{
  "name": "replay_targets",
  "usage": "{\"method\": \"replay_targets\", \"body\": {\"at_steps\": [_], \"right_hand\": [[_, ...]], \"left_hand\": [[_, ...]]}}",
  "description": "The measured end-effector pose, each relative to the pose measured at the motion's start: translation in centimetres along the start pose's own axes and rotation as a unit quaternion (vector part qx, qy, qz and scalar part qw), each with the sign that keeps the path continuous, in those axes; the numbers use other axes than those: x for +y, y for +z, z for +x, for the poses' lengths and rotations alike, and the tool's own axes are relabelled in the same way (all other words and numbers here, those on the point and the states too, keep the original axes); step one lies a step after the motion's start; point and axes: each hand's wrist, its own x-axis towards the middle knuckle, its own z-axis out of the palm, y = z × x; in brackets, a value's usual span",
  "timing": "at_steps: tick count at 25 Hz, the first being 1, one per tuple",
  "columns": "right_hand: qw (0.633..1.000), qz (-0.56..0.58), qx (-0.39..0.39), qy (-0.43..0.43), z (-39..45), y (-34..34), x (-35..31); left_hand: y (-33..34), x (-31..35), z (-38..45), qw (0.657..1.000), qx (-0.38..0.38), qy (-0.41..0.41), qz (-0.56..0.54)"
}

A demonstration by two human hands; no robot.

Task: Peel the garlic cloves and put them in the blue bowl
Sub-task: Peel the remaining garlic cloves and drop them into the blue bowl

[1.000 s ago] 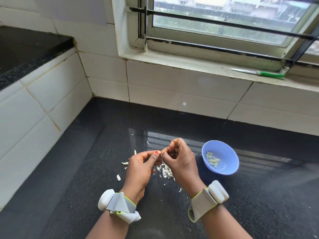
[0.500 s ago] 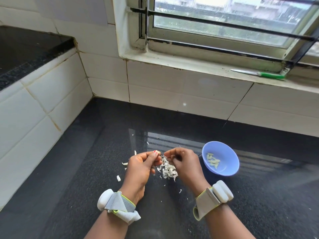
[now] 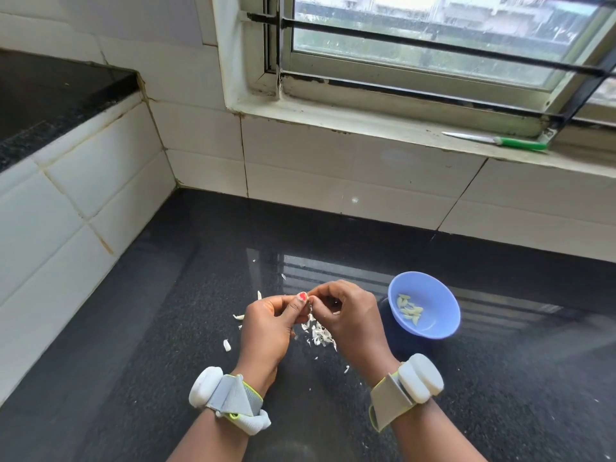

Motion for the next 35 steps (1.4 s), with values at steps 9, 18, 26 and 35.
{"method": "replay_targets", "body": {"at_steps": [9, 18, 26, 35], "right_hand": [[1.000, -0.017, -0.004, 0.008, -0.1, 0.5, 0.3], [0.998, -0.010, 0.020, 0.055, -0.6, 0.7, -0.2], [0.993, 0.045, 0.016, 0.106, -0.7, 0.5, -0.8], [0.986, -0.068, -0.026, 0.147, 0.2, 0.0, 1.6]], "left_hand": [[0.2, 0.2, 0.0, 0.995, -0.047, -0.070, -0.060], [0.4, 0.3, 0.1, 0.995, -0.008, -0.058, -0.081], [0.3, 0.1, 0.1, 0.995, -0.037, -0.044, -0.080], [0.5, 0.1, 0.1, 0.987, -0.044, -0.089, -0.125]]}}
